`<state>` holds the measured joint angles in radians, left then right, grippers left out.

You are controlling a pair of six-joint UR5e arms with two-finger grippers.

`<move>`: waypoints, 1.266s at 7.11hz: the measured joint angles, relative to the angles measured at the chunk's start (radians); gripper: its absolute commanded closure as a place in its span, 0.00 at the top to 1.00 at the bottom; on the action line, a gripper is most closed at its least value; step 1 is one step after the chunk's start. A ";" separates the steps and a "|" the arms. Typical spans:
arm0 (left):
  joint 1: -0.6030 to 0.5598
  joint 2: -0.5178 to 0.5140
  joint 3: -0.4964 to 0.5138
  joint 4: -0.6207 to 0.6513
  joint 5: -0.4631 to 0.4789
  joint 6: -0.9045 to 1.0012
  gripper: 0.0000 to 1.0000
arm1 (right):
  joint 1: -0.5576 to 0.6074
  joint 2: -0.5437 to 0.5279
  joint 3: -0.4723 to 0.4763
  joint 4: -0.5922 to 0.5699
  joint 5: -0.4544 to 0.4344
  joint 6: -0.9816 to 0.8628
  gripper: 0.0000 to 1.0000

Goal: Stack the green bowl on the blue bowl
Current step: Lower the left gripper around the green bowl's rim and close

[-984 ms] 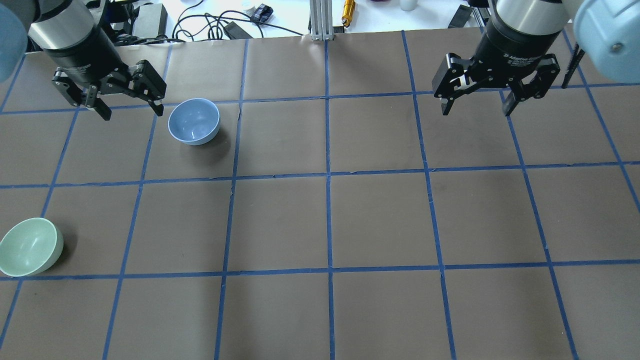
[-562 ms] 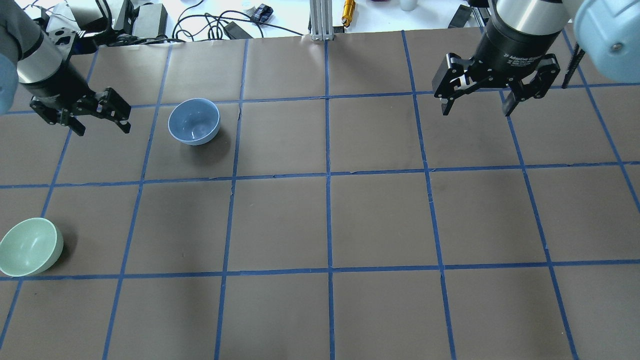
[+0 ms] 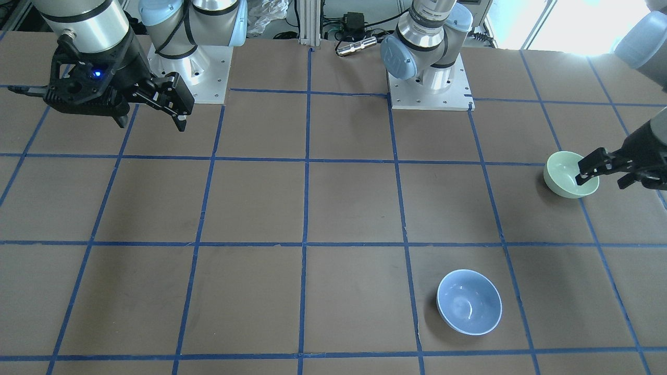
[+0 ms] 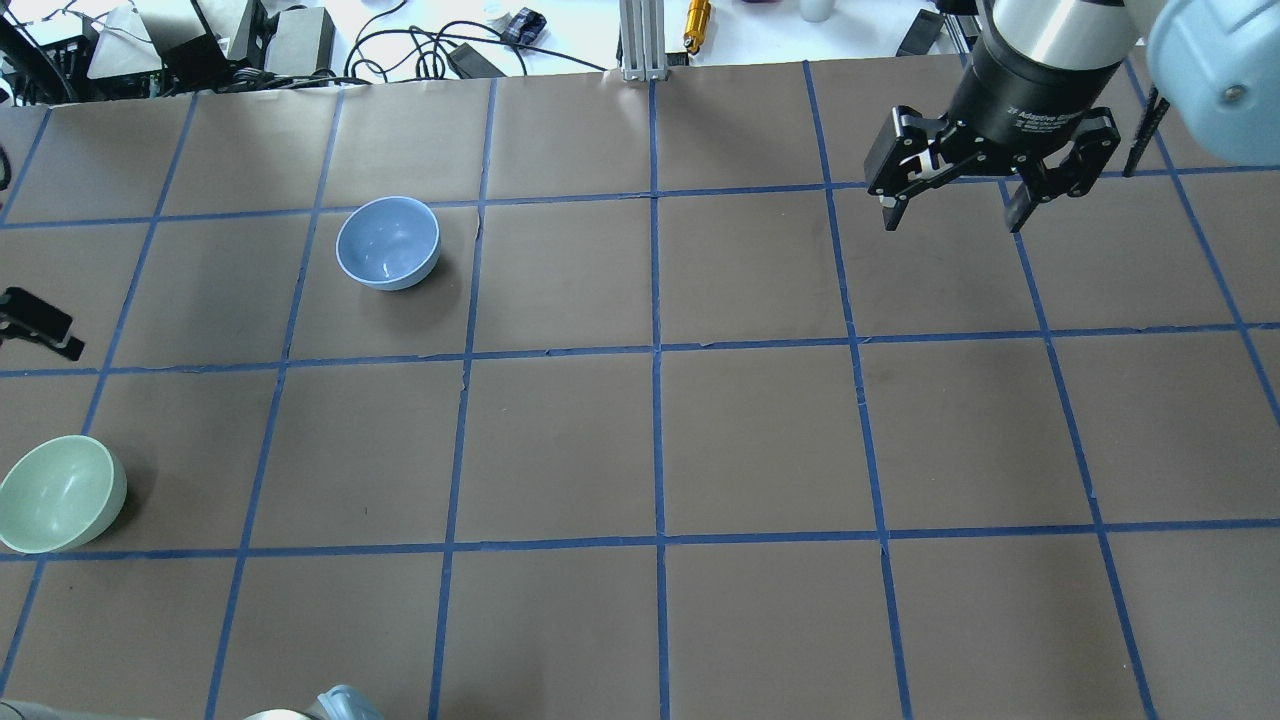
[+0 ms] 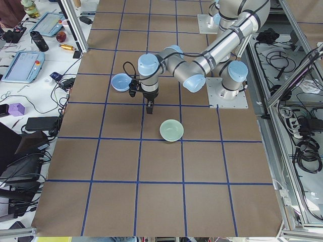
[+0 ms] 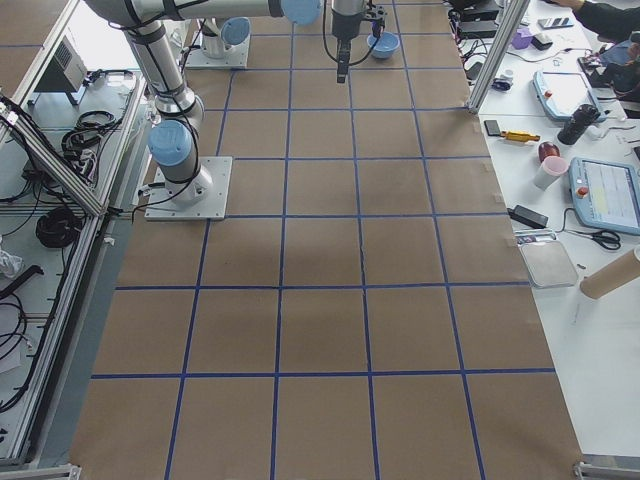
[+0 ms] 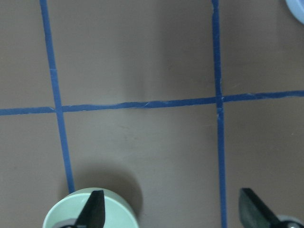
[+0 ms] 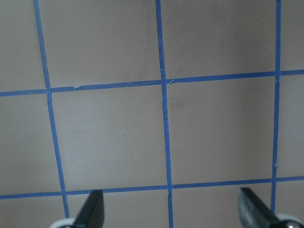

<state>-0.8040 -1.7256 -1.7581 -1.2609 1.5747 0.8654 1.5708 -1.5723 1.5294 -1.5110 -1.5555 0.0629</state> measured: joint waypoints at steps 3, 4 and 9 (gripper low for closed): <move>0.251 -0.017 -0.090 0.053 -0.008 0.234 1.00 | 0.000 0.000 0.000 0.000 0.000 0.000 1.00; 0.295 -0.023 -0.139 0.110 -0.005 0.261 1.00 | 0.000 0.000 0.000 -0.001 0.000 0.000 1.00; 0.320 -0.088 -0.281 0.363 -0.025 0.272 0.75 | 0.000 0.000 0.000 0.000 0.000 0.000 1.00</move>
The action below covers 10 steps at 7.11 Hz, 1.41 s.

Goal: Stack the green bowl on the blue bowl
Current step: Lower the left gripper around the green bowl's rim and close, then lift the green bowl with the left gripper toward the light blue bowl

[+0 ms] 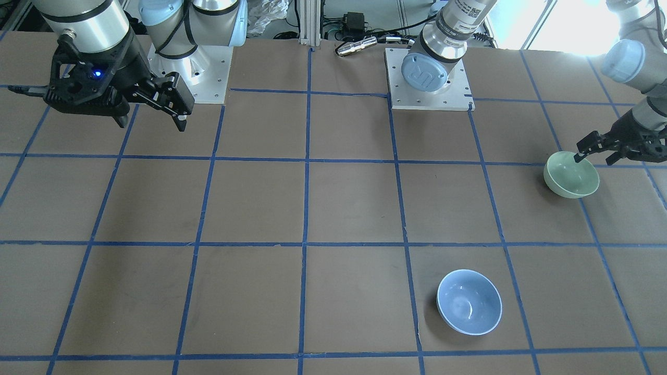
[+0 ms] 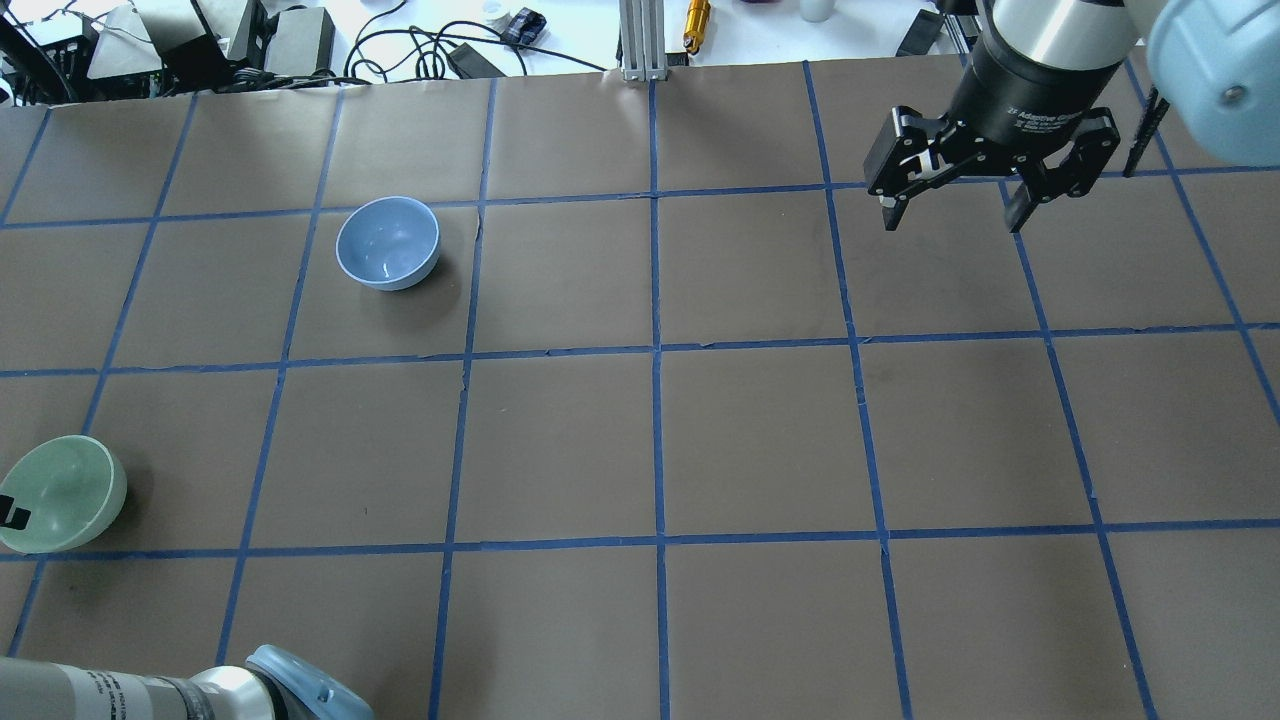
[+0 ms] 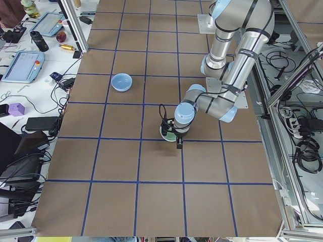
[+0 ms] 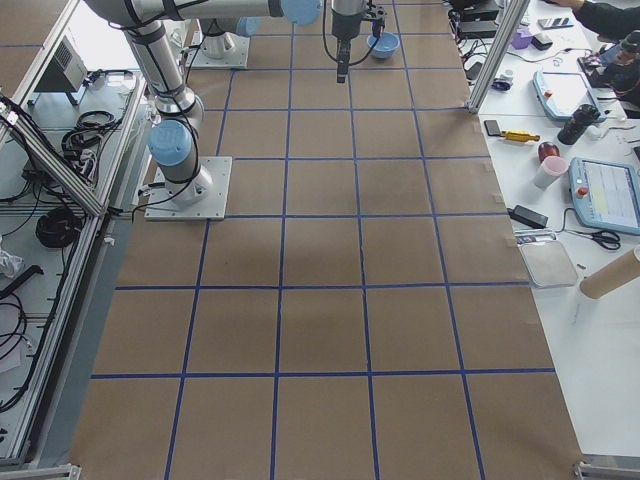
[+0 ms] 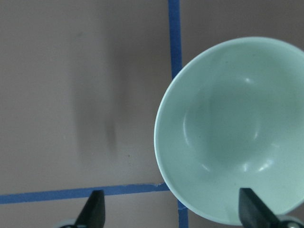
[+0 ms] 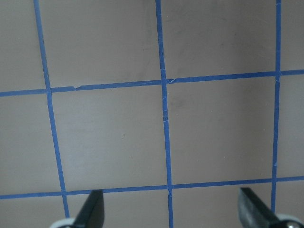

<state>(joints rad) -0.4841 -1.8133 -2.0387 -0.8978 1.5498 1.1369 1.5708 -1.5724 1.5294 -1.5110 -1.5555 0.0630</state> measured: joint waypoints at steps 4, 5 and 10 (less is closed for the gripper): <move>-0.005 -0.040 0.001 0.053 -0.020 0.009 0.02 | 0.000 0.000 0.001 0.000 0.000 0.000 1.00; -0.005 -0.041 0.002 0.054 -0.021 0.006 0.00 | 0.000 0.000 0.001 0.000 0.000 0.001 1.00; -0.116 -0.009 0.099 0.005 -0.071 -0.021 0.00 | 0.000 0.000 0.001 -0.001 0.000 0.000 1.00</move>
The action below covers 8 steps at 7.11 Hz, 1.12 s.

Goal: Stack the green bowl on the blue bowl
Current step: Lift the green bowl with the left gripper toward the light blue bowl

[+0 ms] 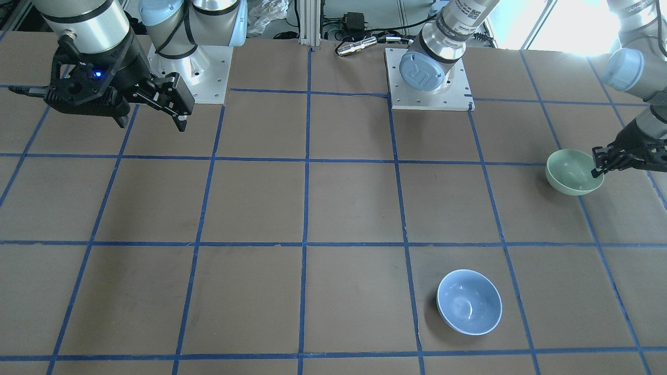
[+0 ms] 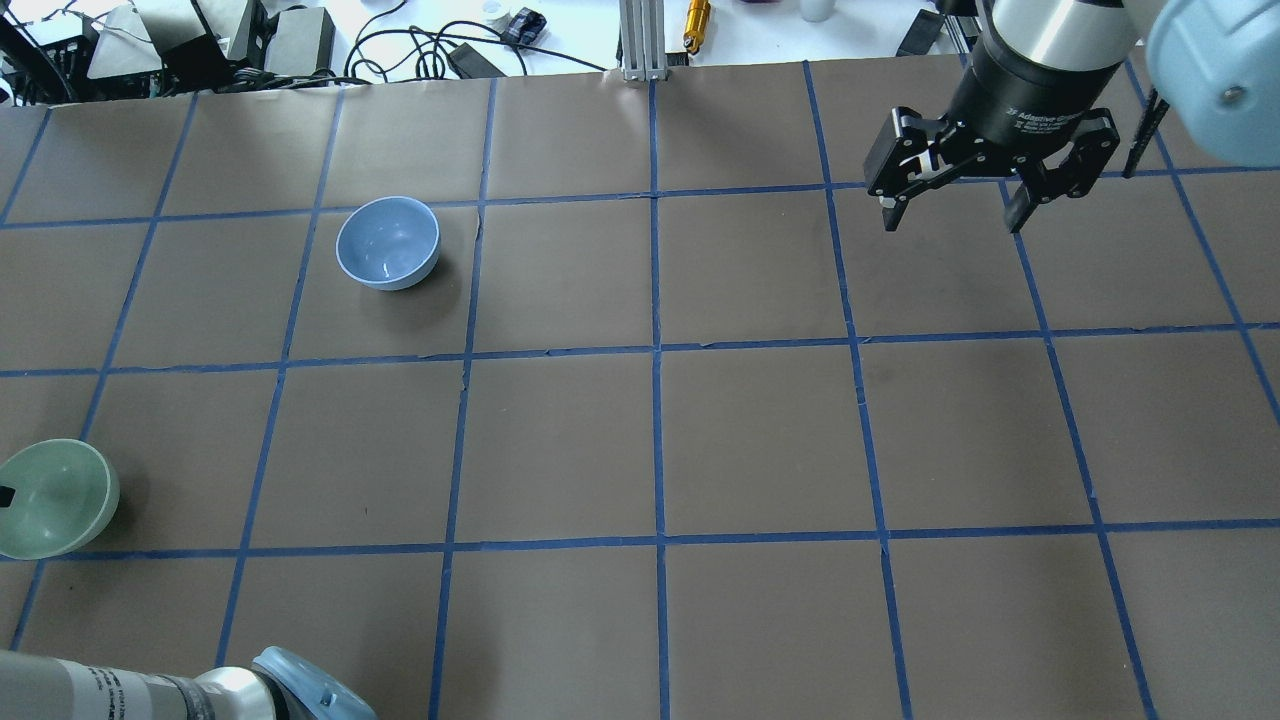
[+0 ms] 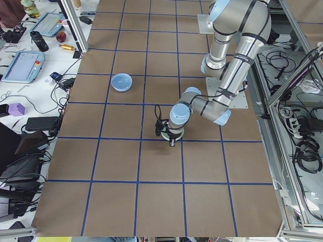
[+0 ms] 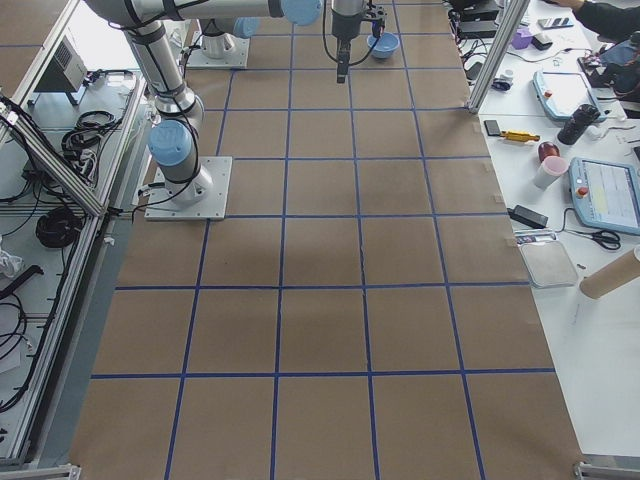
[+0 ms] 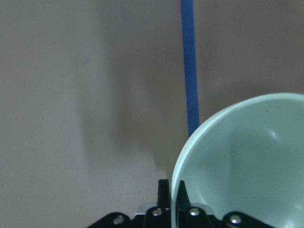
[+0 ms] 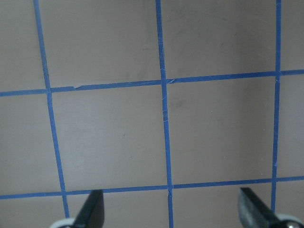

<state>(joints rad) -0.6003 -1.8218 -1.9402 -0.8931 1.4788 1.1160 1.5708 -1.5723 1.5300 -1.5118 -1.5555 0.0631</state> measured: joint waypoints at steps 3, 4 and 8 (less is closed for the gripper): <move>-0.259 -0.008 0.203 -0.205 -0.017 -0.267 0.00 | 0.000 0.000 0.000 0.001 0.000 0.001 1.00; -0.353 -0.024 0.224 -0.217 -0.019 -0.414 0.00 | 0.000 0.000 0.000 0.001 0.000 0.001 1.00; -0.604 -0.144 0.341 -0.232 0.042 -0.779 0.00 | 0.000 0.000 0.001 0.001 0.000 0.001 1.00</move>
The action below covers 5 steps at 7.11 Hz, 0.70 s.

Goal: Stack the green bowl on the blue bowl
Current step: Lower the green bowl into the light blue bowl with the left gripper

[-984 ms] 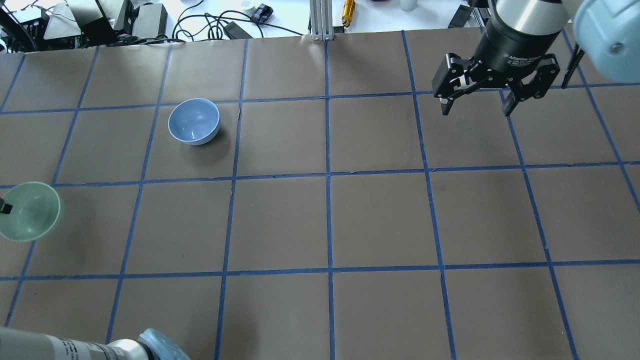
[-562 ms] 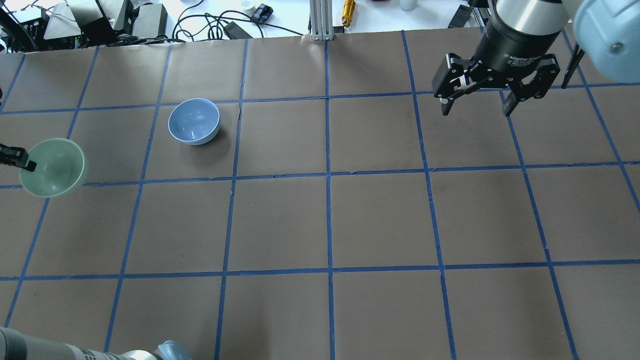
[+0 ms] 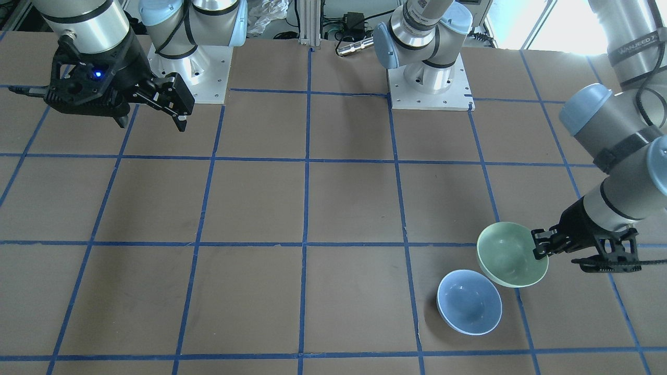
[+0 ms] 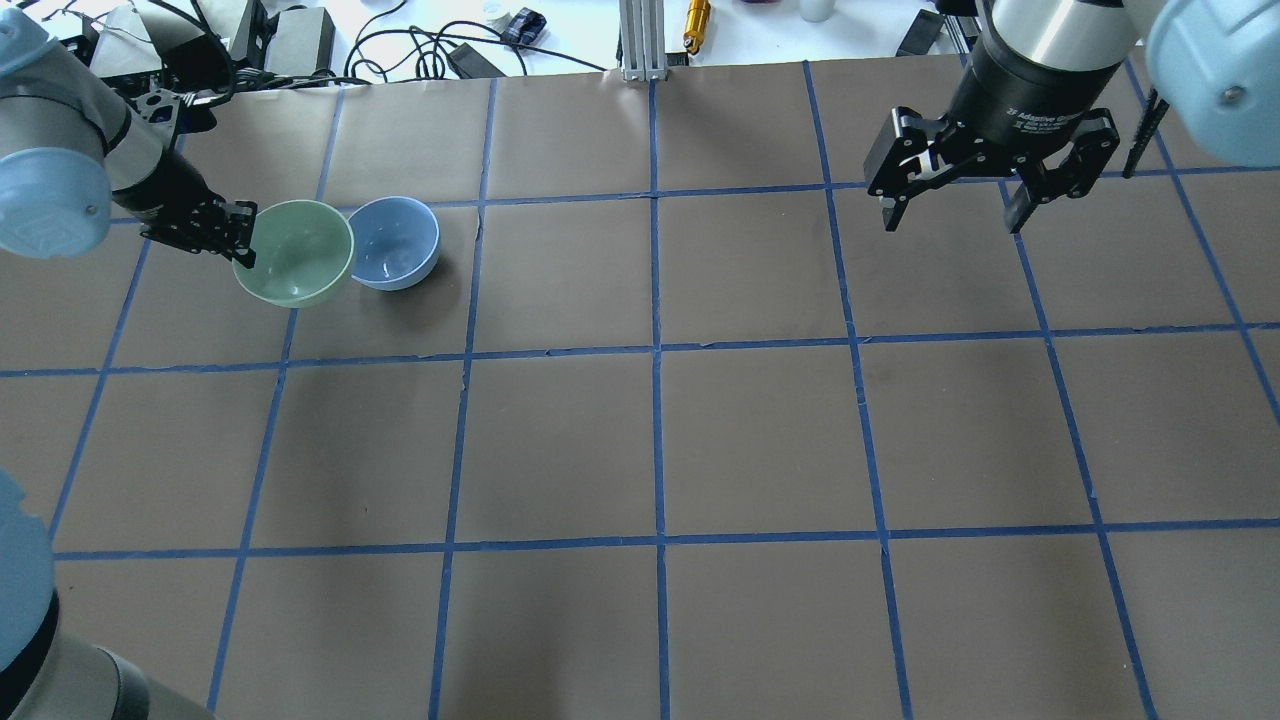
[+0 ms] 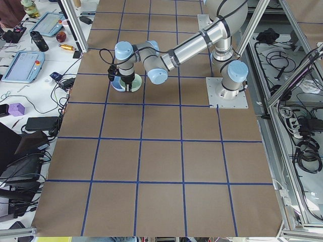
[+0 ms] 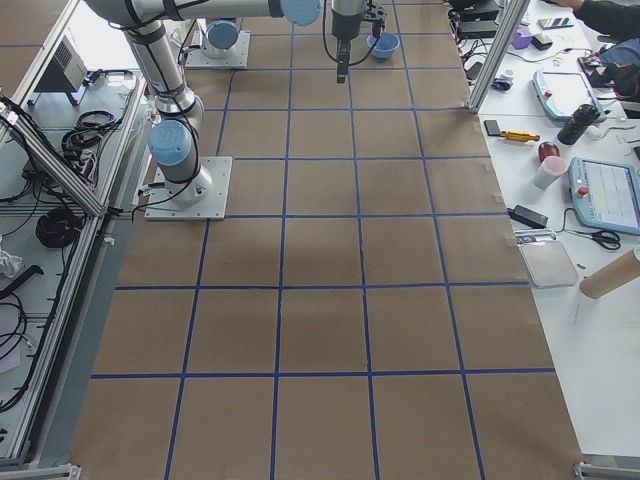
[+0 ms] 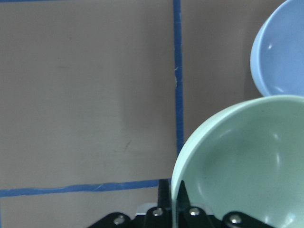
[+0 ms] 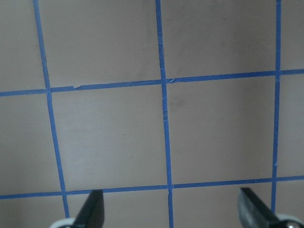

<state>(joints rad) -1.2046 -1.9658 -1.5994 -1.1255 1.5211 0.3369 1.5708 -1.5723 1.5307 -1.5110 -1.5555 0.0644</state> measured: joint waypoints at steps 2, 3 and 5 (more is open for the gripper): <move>-0.051 -0.070 0.055 0.000 0.001 -0.083 0.00 | 0.000 0.000 0.000 -0.001 0.000 -0.001 1.00; -0.083 -0.084 0.065 0.005 0.001 -0.124 0.00 | 0.000 0.000 0.000 0.000 0.000 0.000 1.00; -0.107 -0.093 0.069 0.010 0.001 -0.153 0.16 | 0.000 0.000 -0.001 0.000 0.000 0.000 1.00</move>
<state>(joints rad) -1.3113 -2.0590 -1.5305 -1.1159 1.5218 0.1836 1.5708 -1.5724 1.5300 -1.5110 -1.5554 0.0641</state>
